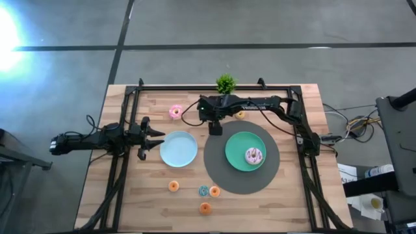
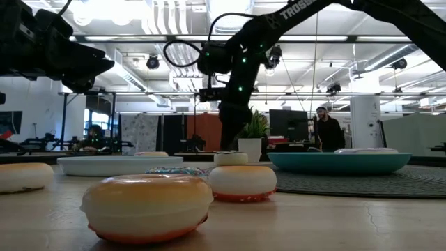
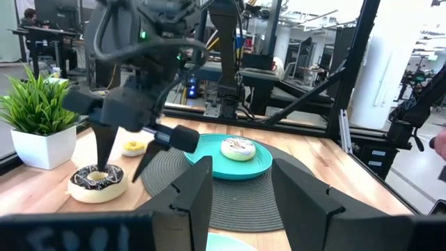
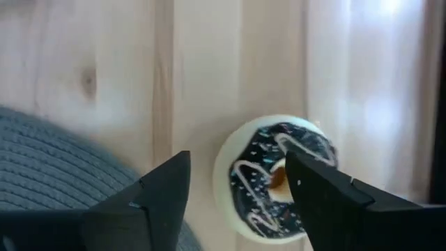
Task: Pick & Place donuts
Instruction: Put the large black donut on the green plate
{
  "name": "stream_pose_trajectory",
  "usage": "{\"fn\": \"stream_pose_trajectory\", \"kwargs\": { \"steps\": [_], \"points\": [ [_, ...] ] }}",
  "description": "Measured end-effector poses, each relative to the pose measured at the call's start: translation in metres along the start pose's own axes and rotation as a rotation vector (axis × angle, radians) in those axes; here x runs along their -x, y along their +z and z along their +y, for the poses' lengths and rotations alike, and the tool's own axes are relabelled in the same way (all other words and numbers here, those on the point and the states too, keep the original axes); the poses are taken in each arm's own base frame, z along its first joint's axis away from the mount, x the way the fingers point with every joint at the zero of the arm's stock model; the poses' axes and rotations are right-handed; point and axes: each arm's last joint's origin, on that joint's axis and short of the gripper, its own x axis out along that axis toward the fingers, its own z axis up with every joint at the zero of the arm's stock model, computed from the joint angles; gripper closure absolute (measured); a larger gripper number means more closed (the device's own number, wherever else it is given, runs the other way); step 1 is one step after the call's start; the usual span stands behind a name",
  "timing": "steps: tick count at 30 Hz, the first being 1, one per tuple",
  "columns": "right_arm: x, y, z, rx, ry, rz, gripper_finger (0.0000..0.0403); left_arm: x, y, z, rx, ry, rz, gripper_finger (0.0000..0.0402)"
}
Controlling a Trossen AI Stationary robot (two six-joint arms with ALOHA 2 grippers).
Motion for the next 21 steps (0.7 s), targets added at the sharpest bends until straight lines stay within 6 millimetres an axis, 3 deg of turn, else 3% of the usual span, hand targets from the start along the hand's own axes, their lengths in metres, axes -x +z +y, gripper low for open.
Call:
{"fn": "stream_pose_trajectory", "kwargs": {
  "steps": [9,21],
  "points": [
    [-0.015,-0.011,-0.003,-0.018,0.003,0.054,0.0143,0.000,0.000,0.000,0.000,0.000,0.000,0.0278],
    [-0.025,-0.023,-0.013,-0.043,-0.019,0.083,0.0215,0.000,0.000,0.000,0.000,0.000,0.000,0.0278]
  ]
}}
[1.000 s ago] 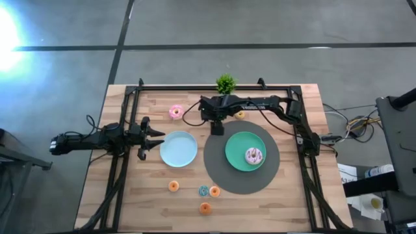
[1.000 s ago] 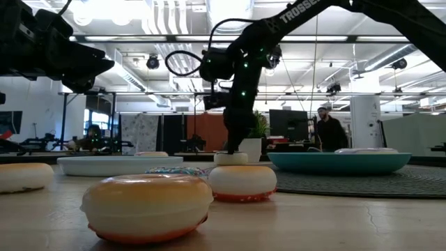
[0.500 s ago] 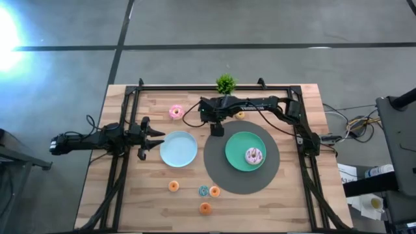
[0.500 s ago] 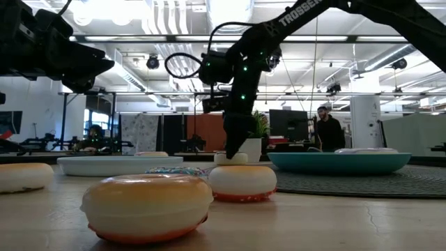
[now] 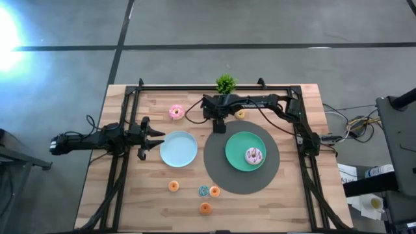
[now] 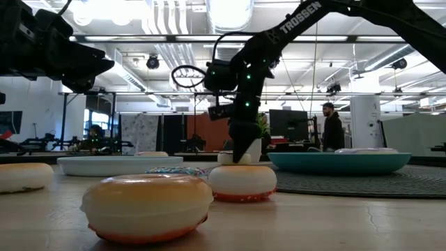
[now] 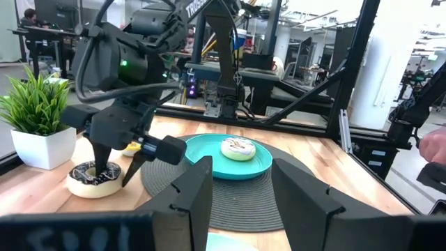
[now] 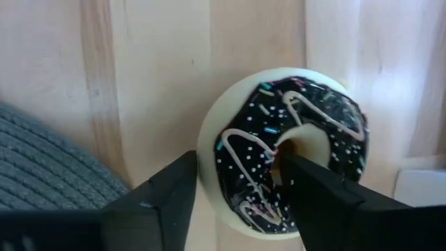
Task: Pick & Place donuts
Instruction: Put the large black donut on the green plate
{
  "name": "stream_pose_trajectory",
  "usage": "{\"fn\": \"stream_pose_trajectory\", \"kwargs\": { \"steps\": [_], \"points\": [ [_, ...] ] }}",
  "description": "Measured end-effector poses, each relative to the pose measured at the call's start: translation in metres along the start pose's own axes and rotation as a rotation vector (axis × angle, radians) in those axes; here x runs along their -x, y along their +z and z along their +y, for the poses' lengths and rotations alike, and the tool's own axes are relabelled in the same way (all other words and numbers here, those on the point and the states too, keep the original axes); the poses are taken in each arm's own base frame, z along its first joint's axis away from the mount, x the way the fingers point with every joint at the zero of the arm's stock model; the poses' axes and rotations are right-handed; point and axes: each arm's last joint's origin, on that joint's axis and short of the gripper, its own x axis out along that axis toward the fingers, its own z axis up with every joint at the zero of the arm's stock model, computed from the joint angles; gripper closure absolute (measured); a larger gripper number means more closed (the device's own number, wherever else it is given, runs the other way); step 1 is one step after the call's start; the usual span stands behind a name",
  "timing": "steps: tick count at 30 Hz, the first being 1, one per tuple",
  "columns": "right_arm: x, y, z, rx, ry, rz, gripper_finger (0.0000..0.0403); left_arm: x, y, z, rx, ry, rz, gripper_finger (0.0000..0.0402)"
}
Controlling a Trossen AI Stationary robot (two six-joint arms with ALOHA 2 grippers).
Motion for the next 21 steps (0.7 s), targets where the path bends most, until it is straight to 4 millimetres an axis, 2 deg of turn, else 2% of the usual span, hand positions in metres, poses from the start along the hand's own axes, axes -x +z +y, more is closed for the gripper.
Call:
{"fn": "stream_pose_trajectory", "kwargs": {
  "steps": [5,9,11,15,18,21],
  "points": [
    [-0.002,-0.002,0.001,-0.001,0.004,0.009,0.0255,0.000,0.000,0.000,0.000,0.000,0.000,0.0278],
    [0.007,-0.001,0.003,-0.004,0.009,0.017,0.0311,0.000,0.000,0.000,0.000,0.000,0.000,0.0278],
    [0.021,0.004,0.003,-0.005,-0.001,-0.018,0.0341,0.000,0.000,0.000,0.000,0.000,0.000,0.0278],
    [0.069,0.002,-0.001,-0.076,-0.020,-0.095,0.0379,0.000,0.000,0.000,0.000,0.000,0.000,0.0278],
    [0.098,-0.017,-0.001,-0.164,-0.009,-0.056,0.0381,0.000,0.000,0.000,0.000,0.000,0.000,0.0278],
    [0.116,-0.049,0.010,-0.248,0.019,0.029,0.0371,0.000,0.000,0.000,0.000,0.000,0.000,0.0278]
  ]
}}
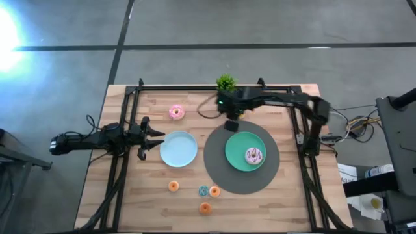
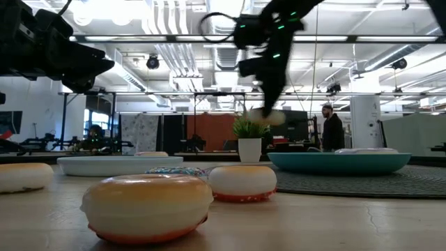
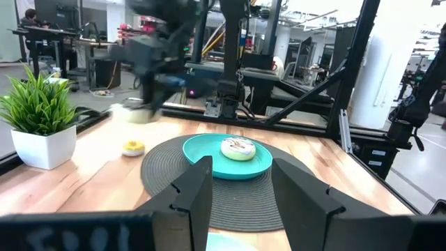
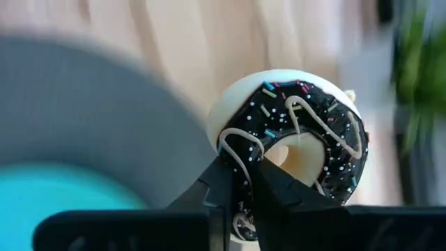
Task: Pick & Place donuts
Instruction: Put the large black donut on the green plate
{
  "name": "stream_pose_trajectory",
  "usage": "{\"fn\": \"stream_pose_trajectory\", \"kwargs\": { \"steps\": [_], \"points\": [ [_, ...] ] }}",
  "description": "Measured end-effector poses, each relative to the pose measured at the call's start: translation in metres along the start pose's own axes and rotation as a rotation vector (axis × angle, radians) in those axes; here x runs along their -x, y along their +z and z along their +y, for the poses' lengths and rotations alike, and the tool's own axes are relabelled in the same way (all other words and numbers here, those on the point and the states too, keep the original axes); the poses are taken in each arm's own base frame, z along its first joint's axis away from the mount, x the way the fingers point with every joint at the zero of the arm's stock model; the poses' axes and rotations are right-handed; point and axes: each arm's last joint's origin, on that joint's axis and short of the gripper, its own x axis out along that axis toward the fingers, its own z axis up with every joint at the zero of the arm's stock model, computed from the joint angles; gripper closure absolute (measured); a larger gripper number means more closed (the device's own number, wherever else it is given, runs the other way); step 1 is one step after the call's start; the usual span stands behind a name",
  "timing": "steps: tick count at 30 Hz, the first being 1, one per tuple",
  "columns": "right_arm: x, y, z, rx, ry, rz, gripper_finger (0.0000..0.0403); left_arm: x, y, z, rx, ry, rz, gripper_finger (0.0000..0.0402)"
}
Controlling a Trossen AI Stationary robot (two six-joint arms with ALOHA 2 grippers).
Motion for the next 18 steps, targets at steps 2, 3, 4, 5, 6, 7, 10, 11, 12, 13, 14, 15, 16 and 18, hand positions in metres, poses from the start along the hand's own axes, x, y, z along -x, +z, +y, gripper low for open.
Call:
{"fn": "stream_pose_trajectory", "kwargs": {
  "steps": [2,3,4,5,6,7,10,11,12,13,14,15,16,18],
  "points": [
    [0.009,-0.025,0.008,-0.045,0.029,0.042,0.0364,0.000,0.000,0.000,0.000,0.000,0.000,0.0278],
    [0.012,-0.038,0.014,-0.067,0.051,0.055,0.0361,0.000,0.000,0.000,0.000,0.000,0.000,0.0278],
    [0.014,-0.049,0.020,-0.088,0.074,0.063,0.0359,0.000,0.000,0.000,0.000,0.000,-0.001,0.0278],
    [0.016,-0.059,0.027,-0.109,0.092,0.068,0.0357,0.000,0.000,0.000,0.000,0.000,-0.001,0.0278],
    [0.017,-0.068,0.034,-0.129,0.101,0.073,0.0356,0.000,0.000,0.000,0.000,0.000,0.000,0.0278],
    [0.017,-0.075,0.041,-0.148,0.113,0.072,0.0356,0.000,0.000,0.000,0.000,0.000,0.000,0.0278],
    [0.012,-0.087,0.063,-0.201,0.179,0.063,0.0355,0.000,0.000,0.000,0.000,0.000,0.000,0.0278],
    [0.008,-0.088,0.071,-0.207,0.194,0.062,0.0355,0.000,0.000,0.000,0.000,0.000,0.000,0.0278],
    [0.004,-0.088,0.078,-0.207,0.203,0.062,0.0354,0.000,0.000,0.000,0.000,0.000,0.000,0.0278],
    [0.000,-0.088,0.085,-0.209,0.209,0.061,0.0353,0.000,0.000,0.000,0.000,0.000,-0.001,0.0278],
    [-0.005,-0.088,0.091,-0.213,0.208,0.071,0.0352,0.000,0.000,0.000,0.000,0.000,0.000,0.0278],
    [-0.011,-0.088,0.096,-0.213,0.208,0.078,0.0349,0.000,0.000,0.000,0.000,0.000,-0.001,0.0278],
    [-0.016,-0.087,0.099,-0.210,0.203,0.080,0.0345,0.000,0.000,0.000,0.000,0.000,0.000,0.0278],
    [-0.027,-0.086,0.100,-0.210,0.150,0.097,0.0331,0.000,0.000,0.000,0.000,0.000,0.000,0.0278]
  ]
}}
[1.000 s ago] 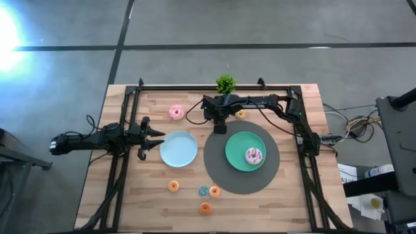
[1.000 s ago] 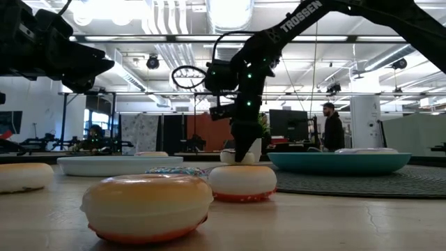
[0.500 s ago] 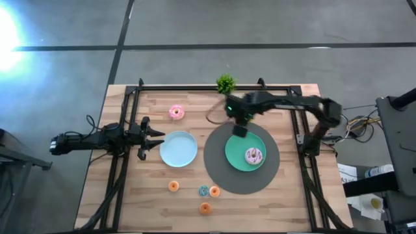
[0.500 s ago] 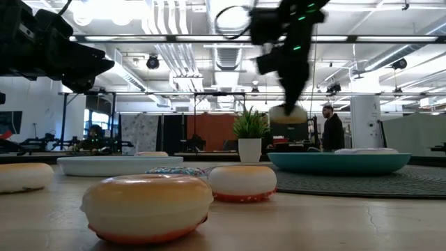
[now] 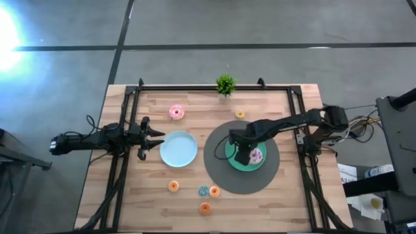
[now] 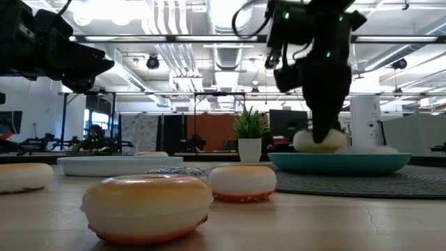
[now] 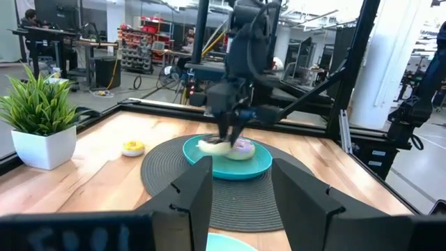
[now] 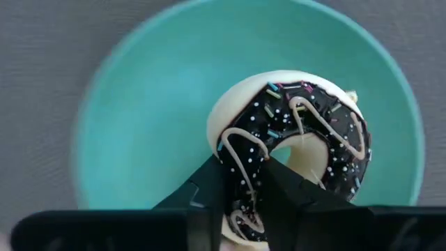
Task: Pick & Place donuts
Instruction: Put the large black donut on the green plate
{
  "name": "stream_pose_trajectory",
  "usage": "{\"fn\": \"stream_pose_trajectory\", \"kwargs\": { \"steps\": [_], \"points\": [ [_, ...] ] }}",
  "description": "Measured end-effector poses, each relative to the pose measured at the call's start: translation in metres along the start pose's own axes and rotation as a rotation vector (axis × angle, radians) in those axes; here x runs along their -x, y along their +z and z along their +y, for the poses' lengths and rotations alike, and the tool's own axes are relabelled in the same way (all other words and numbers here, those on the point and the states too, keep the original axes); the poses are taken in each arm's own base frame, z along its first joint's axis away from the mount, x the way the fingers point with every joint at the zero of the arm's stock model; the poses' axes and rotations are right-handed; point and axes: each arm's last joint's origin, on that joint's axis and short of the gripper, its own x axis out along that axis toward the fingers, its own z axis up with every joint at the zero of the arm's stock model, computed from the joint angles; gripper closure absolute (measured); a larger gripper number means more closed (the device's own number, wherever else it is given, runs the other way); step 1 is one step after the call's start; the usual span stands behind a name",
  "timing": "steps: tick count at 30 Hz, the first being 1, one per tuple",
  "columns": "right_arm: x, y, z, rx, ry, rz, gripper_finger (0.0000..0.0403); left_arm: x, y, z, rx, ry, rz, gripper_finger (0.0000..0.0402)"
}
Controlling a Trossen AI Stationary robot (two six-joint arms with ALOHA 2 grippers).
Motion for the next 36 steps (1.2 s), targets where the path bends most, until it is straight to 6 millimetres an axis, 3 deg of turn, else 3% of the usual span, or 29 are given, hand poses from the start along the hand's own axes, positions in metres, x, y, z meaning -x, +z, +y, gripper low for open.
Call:
{"fn": "stream_pose_trajectory", "kwargs": {
  "steps": [4,9,14,19,27,30,36],
  "points": [
    [-0.007,0.005,-0.006,-0.014,-0.057,0.007,0.0289,0.000,0.000,0.000,0.000,0.000,0.000,0.0278],
    [0.011,0.013,-0.006,-0.011,-0.028,-0.058,0.0229,0.000,0.000,0.000,0.000,0.000,0.000,0.0278],
    [0.009,0.006,-0.008,0.008,-0.014,-0.023,0.0191,0.000,0.000,0.000,0.000,0.000,0.000,0.0278],
    [0.005,-0.002,-0.009,-0.014,-0.021,0.027,0.0175,0.000,0.000,0.000,0.000,0.000,0.000,0.0278],
    [0.020,-0.004,-0.017,-0.042,-0.165,-0.055,0.0174,0.000,0.000,0.000,0.000,0.000,0.000,0.0278],
    [0.020,-0.006,-0.026,-0.144,-0.186,-0.045,0.0174,0.000,0.000,0.000,0.000,0.000,0.001,0.0278],
    [0.000,-0.006,-0.044,-0.376,-0.115,0.038,0.0174,0.000,0.000,0.000,0.000,0.000,0.001,0.0278]
  ]
}}
